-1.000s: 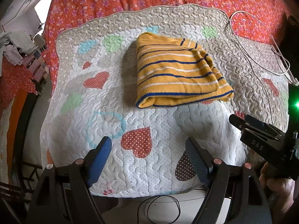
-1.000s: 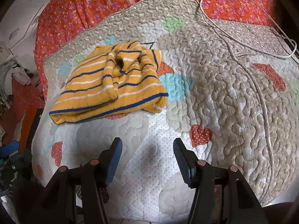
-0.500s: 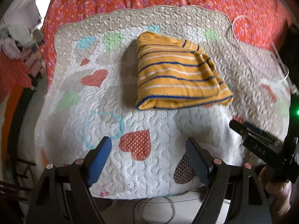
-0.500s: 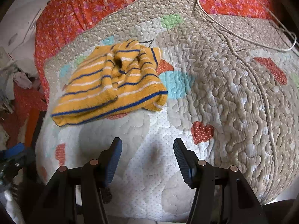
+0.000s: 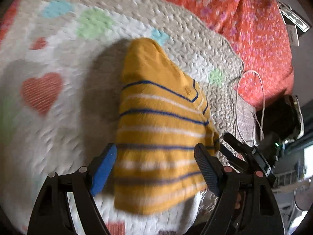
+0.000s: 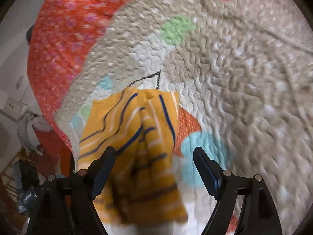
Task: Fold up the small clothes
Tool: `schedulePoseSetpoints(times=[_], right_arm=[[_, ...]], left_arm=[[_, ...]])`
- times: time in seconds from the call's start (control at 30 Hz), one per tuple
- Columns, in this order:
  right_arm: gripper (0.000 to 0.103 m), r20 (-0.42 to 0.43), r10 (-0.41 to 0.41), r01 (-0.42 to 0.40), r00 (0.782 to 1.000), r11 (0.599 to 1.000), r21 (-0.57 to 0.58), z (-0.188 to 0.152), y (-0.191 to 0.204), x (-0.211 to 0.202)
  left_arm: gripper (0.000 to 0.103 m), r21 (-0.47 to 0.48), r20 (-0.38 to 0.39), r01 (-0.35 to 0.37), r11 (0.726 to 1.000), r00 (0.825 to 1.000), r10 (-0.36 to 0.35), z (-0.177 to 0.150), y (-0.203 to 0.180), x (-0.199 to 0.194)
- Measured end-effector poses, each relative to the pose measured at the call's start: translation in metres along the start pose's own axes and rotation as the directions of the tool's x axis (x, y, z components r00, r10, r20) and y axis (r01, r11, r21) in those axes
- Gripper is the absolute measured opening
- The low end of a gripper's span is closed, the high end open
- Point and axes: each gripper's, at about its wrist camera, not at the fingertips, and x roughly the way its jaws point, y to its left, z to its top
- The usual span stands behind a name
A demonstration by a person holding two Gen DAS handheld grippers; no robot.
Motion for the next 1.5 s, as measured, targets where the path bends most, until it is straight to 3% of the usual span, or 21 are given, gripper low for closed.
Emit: schedulePoseSetpoints(times=[0.1,0.17,0.27,0.33,0.37,0.4,0.43,0.5,0.57,0.73,0.83,0.93,0.97,1.0,1.2,1.23,1.3,1.33,1.4,1.5], right_arm=[[0.085,-0.032,0.040,-0.038,0.999,0.997,0.062,0.011,-0.016,0.028],[0.086,-0.065,0.124,-0.113,0.990,0.982,0.151,0.014,-0.028,0.045],[0.087,-0.077,0.294,-0.269,0.953,0.933,0.241,0.014,-0.029,0.060],[0.090,-0.083,0.326,-0.303,0.942,0.929,0.214,0.014,-0.012,0.064],[0.090,-0.090,0.313,-0.295,0.945,0.940,0.168,0.014,0.001,0.063],[0.087,-0.103,0.275,-0.264,0.956,0.958,0.111,0.013,0.013,0.064],[0.081,-0.123,0.211,-0.208,0.970,0.978,0.033,0.012,0.028,0.065],[0.056,-0.123,0.119,-0.131,0.985,0.987,-0.090,0.006,0.054,0.064],[0.047,-0.103,0.130,-0.143,0.986,0.981,-0.132,0.005,0.072,0.056],[0.041,-0.060,0.191,-0.200,0.980,0.951,-0.234,0.000,0.112,0.033],[0.041,-0.080,0.206,-0.220,0.975,0.940,-0.261,-0.008,0.123,0.037],[0.048,-0.138,0.117,-0.151,0.983,0.952,-0.268,-0.022,0.117,0.059],[0.056,-0.137,0.057,-0.095,0.989,0.953,-0.289,-0.025,0.113,0.065],[0.063,-0.123,0.039,-0.075,0.992,0.951,-0.301,-0.026,0.112,0.065],[0.062,0.038,0.028,-0.016,0.999,0.959,-0.282,-0.006,0.106,0.013],[0.059,0.043,0.053,-0.039,0.998,0.963,-0.267,-0.004,0.103,0.006],[0.025,0.027,0.088,-0.078,0.996,0.964,-0.252,-0.004,0.102,0.000],[0.020,0.010,0.100,-0.094,0.995,0.962,-0.256,-0.008,0.103,-0.001],[0.018,-0.029,0.110,-0.114,0.993,0.952,-0.285,-0.017,0.110,0.001],[0.019,-0.048,0.013,-0.030,0.999,0.925,-0.380,-0.036,0.124,0.010]], left_arm=[[0.084,0.029,-0.064,-0.010,1.000,0.998,0.012,0.018,0.003,0.031],[0.088,0.039,-0.089,0.002,0.999,0.996,0.002,0.027,0.005,0.046],[0.093,-0.008,-0.123,0.053,0.999,0.991,-0.054,0.033,0.009,0.058],[0.093,-0.030,-0.133,0.051,0.998,0.990,-0.055,0.033,0.006,0.062],[0.091,-0.035,-0.134,0.033,0.999,0.990,-0.038,0.033,0.005,0.063],[0.081,-0.043,-0.128,0.009,0.999,0.992,-0.014,0.032,0.002,0.063],[0.075,-0.043,-0.121,-0.002,0.999,0.993,-0.003,0.031,0.000,0.061],[0.051,-0.033,-0.107,-0.022,0.999,0.994,0.019,0.032,-0.006,0.050],[0.045,-0.028,-0.096,-0.021,0.999,0.995,0.018,0.033,-0.008,0.037],[0.044,-0.009,-0.036,-0.038,0.999,0.999,0.038,0.032,-0.009,-0.005],[0.045,-0.010,-0.021,-0.075,0.997,0.997,0.075,0.027,0.000,-0.015],[0.052,-0.010,-0.044,-0.194,0.981,0.980,0.193,0.024,0.015,0.000],[0.059,-0.009,-0.062,-0.230,0.973,0.971,0.229,0.022,0.020,0.007],[0.060,-0.017,-0.062,-0.238,0.971,0.970,0.237,0.020,0.023,0.010],[0.060,-0.006,0.045,-0.213,0.977,0.976,0.213,0.010,0.008,-0.035],[0.060,-0.011,0.064,-0.215,0.977,0.974,0.215,0.006,0.009,-0.042],[0.060,-0.016,0.098,-0.243,0.970,0.965,0.244,-0.005,0.010,-0.054],[0.060,-0.013,0.110,-0.258,0.966,0.960,0.257,-0.008,0.011,-0.055],[0.060,-0.001,0.105,-0.273,0.962,0.957,0.271,-0.020,0.012,-0.051],[0.060,0.018,0.040,-0.291,0.957,0.956,0.290,-0.038,0.012,-0.031]])
